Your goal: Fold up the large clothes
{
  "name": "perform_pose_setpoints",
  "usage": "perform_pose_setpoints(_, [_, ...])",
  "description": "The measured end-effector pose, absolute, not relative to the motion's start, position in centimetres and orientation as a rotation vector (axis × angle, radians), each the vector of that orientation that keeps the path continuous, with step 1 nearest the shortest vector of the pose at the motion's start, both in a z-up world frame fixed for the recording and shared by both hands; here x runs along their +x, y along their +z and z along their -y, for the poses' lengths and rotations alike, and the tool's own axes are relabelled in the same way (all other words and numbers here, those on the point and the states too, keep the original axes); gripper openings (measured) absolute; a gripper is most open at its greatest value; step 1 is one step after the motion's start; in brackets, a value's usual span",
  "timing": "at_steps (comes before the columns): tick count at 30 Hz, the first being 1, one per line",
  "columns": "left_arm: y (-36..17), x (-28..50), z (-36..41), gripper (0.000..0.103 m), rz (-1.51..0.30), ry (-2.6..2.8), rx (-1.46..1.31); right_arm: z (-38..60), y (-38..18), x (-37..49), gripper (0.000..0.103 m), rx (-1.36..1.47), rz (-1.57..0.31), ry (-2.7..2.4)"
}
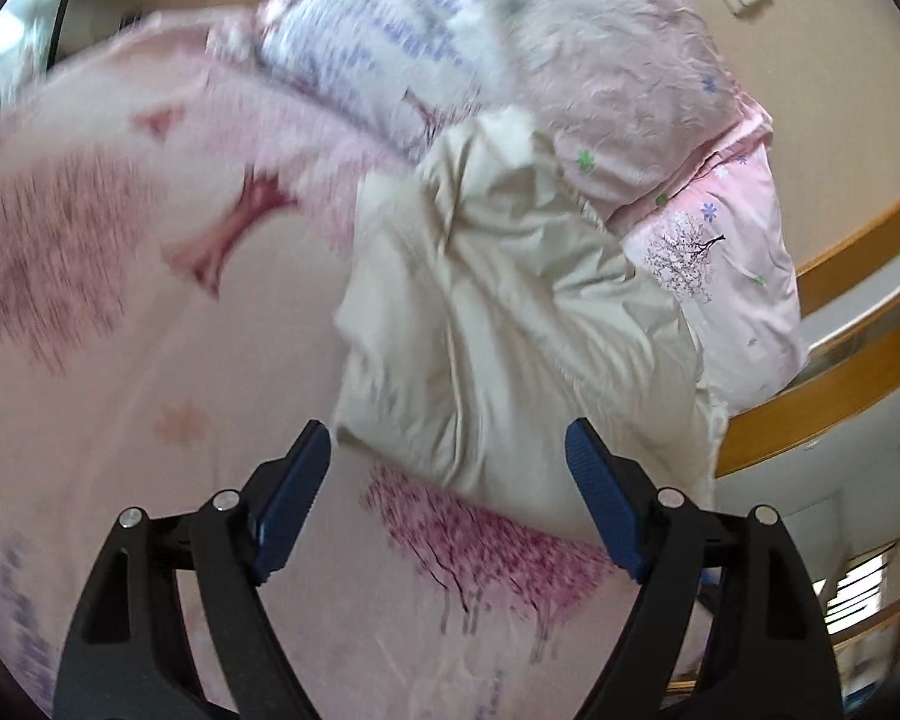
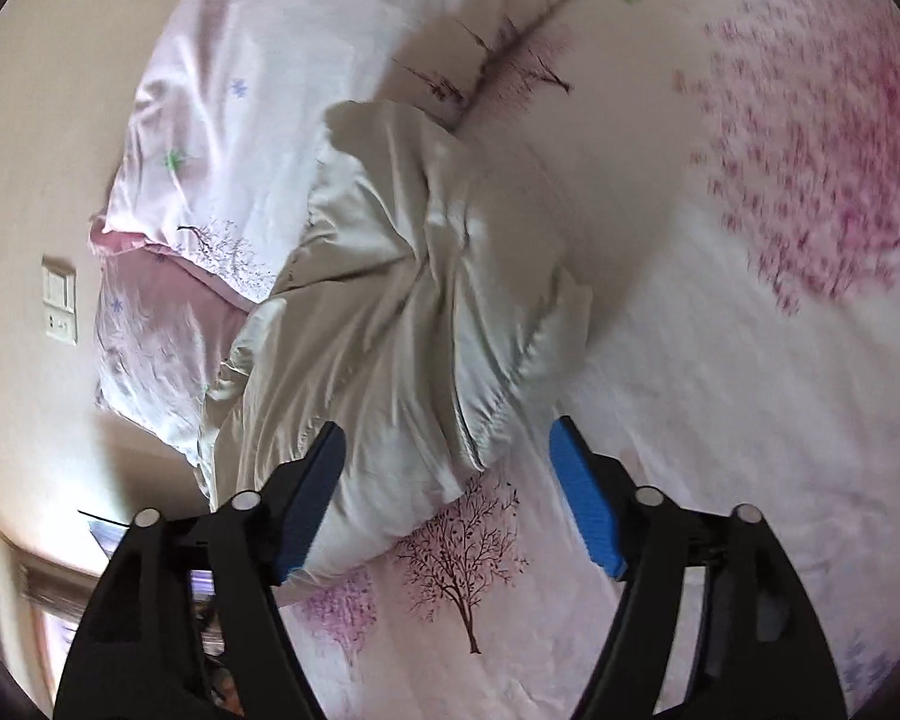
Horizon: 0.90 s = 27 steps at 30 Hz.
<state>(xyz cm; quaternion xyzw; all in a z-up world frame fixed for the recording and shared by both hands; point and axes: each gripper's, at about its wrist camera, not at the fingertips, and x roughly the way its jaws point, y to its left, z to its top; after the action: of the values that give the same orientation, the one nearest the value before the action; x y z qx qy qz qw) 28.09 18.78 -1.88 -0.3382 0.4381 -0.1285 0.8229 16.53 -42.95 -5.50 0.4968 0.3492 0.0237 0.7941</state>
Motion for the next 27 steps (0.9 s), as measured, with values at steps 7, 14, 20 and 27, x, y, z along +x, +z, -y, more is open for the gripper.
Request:
perform_pose_setpoints(7, [-3.6, 28.6, -16.6, 0.081, -0.942, -0.281, -0.805, 42.4, -7.3, 17.8, 0.074, 1.172, -0.732, 0.064])
perform_pose_setpoints(14, [-4.6, 30.3, -16.3, 0.081, -0.937, -0.242, -0.874, 42.2, -8.4, 18.9, 0.075, 1.195, -0.722, 0.034])
perform_pose_setpoints(20, [-6.0, 31.3, -17.1, 0.079, -0.920, -0.211, -0.978, 42.0, -8.5, 19.5, 0.074, 1.188, -0.700, 0.022])
perform_pose_setpoints(27, [-6.4, 31.7, -18.2, 0.045, -0.873, -0.187, -1.052, 41.3, -8.4, 19.8, 0.038, 1.141, -0.668, 0.022])
